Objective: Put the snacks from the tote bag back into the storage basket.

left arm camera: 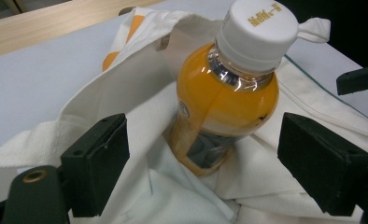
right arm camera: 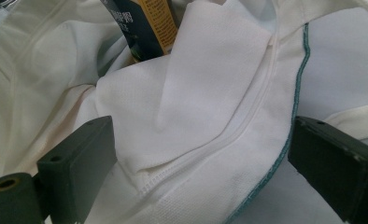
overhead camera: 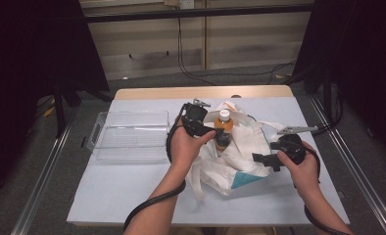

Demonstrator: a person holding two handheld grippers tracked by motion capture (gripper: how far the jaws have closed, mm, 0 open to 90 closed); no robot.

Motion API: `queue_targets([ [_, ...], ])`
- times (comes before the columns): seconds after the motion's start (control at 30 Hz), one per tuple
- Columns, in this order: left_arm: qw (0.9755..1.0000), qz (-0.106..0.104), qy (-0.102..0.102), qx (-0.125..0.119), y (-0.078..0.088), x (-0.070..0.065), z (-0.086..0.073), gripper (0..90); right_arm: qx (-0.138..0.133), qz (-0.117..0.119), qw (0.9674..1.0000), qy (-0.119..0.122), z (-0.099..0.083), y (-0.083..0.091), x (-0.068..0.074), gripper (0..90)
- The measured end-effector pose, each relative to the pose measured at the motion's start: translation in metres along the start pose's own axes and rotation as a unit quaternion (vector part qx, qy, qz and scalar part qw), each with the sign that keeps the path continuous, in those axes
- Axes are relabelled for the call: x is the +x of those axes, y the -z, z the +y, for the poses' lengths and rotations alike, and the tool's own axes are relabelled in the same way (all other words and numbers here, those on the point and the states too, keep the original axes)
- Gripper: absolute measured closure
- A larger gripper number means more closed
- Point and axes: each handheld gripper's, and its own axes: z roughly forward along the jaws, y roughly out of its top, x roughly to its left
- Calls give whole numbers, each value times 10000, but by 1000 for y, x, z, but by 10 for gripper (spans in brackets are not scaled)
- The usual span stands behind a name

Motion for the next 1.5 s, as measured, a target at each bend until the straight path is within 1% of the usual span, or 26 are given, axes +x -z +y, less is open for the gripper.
queue_targets([
  [0.1, 10000, 4, -28, 18, -3, 0, 1, 171, 25, -14, 10000, 12, -1, 0, 1, 72],
  [0.13, 10000, -3, 39, -14, -5, -1, 2, 174, 11, 3, 10000, -6, -2, -1, 1, 72],
  [0.2, 10000, 31, -9, 53, -7, -2, 3, 184, 15, 6, 10000, -39, -2, -1, 0, 72],
  [0.23, 10000, -3, 43, 9, -9, -2, 3, 184, 12, 10, 10000, -50, -2, 0, 0, 74],
  [0.3, 10000, -12, 26, 35, -9, -2, 4, 184, 1, 34, 10000, -50, -2, 0, 0, 74],
  [0.37, 9999, -86, 39, 45, -13, -4, 7, 184, 7, 9, 10000, -8, -2, 0, 1, 74],
  [0.4, 9999, -78, 1, 68, -13, -5, 8, 184, 6, 16, 10000, -8, -2, 0, 1, 74],
  [0.47, 9999, -70, 8, 78, -14, -6, 10, 184, -5, 47, 10000, -23, -2, -1, 1, 74],
  [0.5, 9999, -46, -39, 107, -15, -7, 11, 184, -4, 39, 10000, -12, -2, -1, 1, 74],
  [0.53, 10000, -53, -3, 53, -16, -8, 12, 185, 2, 31, 10000, -21, -2, -1, 1, 74],
  [0.57, 9999, -75, -38, 71, -17, -8, 12, 187, 2, 32, 10000, -23, -2, -1, 2, 74],
  [0.63, 10000, -77, 36, -17, -20, -10, 12, 187, 11, 57, 10000, -11, -2, -1, 2, 74],
  [0.67, 9999, -85, 3, 81, -21, -10, 12, 192, 12, 97, 10000, -10, -2, -2, 3, 74],
  [0.83, 9999, -97, -12, 71, -26, -12, 12, 205, 43, 111, 9999, 13, -1, -3, 5, 75],
  [0.87, 9999, -117, 55, 78, -29, -13, 12, 210, 44, 118, 9999, 13, -1, -3, 5, 75],
  [0.97, 9999, -113, 4, 117, -33, -14, 13, 225, 36, 132, 9999, 6, -2, -3, 5, 75],
  [1.03, 9999, -111, 20, 106, -34, -14, 13, 226, 36, 135, 9999, -4, -2, -3, 4, 75],
  [1.07, 9998, -59, -24, 169, -34, -13, 14, 235, 39, 134, 9999, -5, -2, -3, 4, 75],
  [1.1, 9999, -45, 27, 110, -35, -13, 14, 249, 44, 138, 9999, -6, -2, -3, 4, 75],
  [1.2, 9999, -33, 42, 144, -37, -13, 15, 262, 37, 157, 9999, -35, -2, -3, 4, 75],
  [1.23, 9999, -32, 17, 165, -38, -12, 15, 268, 21, 158, 9999, -41, -2, -3, 4, 75],
  [1.27, 9999, -33, 82, 146, -39, -13, 15, 280, 23, 150, 9999, -32, -2, -3, 3, 75],
  [1.37, 9998, -58, 73, 151, -40, -12, 15, 287, 21, 165, 9998, -54, -3, -2, 2, 77],
  [1.43, 9998, -24, 60, 172, -40, -13, 16, 289, 25, 164, 9998, -61, -3, -2, 2, 77],
  [1.47, 9998, -21, 126, 143, -41, -14, 16, 290, 12, 166, 9998, -71, -4, -2, 1, 77],
  [1.5, 9998, -21, 126, 143, -41, -14, 16, 290, 14, 163, 9998, -65, -4, -3, 2, 77],
])
